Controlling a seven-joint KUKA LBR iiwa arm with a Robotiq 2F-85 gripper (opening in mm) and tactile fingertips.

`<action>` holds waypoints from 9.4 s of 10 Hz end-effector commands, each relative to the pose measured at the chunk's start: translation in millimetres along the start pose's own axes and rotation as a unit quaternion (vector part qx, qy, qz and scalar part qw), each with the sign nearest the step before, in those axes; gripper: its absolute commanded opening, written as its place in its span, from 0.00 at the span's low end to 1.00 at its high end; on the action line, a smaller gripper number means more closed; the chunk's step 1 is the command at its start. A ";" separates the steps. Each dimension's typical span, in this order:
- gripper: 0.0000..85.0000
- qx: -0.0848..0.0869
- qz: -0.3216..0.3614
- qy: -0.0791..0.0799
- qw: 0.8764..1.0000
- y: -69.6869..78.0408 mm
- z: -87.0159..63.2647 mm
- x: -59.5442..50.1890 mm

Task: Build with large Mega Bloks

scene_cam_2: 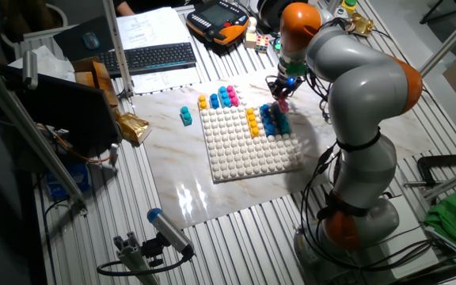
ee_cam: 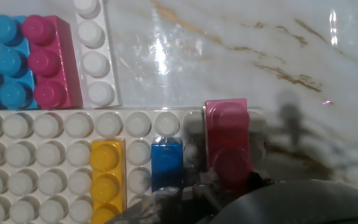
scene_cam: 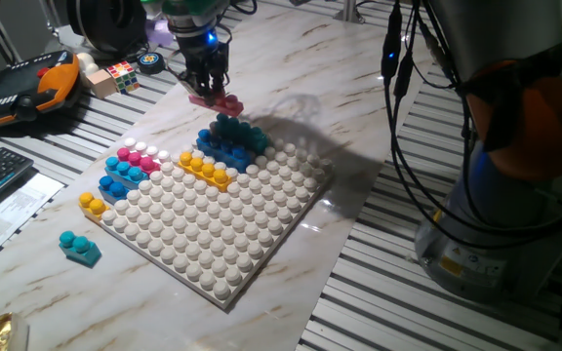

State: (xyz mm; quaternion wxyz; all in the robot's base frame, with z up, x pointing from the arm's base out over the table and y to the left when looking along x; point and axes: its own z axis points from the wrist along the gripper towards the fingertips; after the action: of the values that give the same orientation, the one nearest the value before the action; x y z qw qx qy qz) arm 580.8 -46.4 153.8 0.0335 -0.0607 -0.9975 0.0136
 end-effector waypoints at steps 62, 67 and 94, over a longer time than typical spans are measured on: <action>0.01 0.028 -0.037 0.022 0.999 -5.8 39.9 49.9; 0.01 0.027 -0.040 0.022 0.999 -5.7 34.8 44.4; 0.30 -0.051 0.049 0.027 0.997 54.6 29.5 -32.7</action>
State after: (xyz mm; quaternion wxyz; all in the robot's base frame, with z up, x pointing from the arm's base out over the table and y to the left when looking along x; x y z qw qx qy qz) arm 619.0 4.0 120.0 0.0559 -0.1113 -0.9914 -0.0397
